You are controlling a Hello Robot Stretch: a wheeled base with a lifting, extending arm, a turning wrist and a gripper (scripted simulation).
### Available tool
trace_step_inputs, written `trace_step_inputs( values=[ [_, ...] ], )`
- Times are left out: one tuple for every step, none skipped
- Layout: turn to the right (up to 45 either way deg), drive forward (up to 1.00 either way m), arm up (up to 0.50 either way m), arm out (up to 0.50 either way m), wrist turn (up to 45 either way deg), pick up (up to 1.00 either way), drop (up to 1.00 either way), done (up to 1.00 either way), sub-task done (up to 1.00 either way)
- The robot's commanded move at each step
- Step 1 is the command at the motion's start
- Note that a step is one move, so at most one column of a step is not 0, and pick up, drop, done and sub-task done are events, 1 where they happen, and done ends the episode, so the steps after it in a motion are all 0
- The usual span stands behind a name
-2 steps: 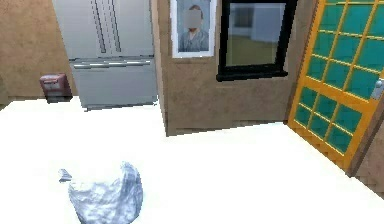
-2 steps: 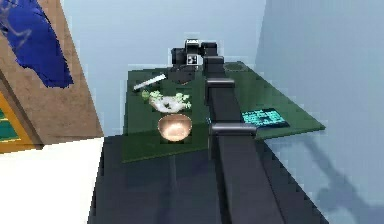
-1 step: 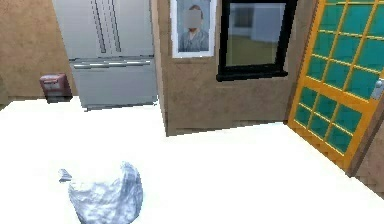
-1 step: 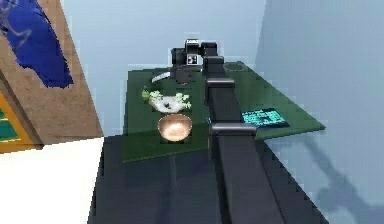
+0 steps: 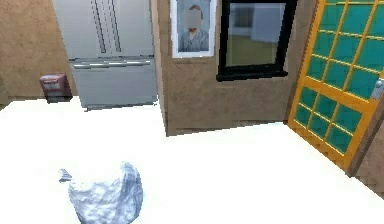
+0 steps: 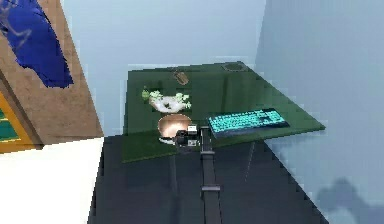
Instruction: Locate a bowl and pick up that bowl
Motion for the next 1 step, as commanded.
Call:
trace_step_inputs(
  values=[
    [0.0,0.00,0.00,0.00,0.0,1.00,0.00,0.00,0.00]
  ],
)
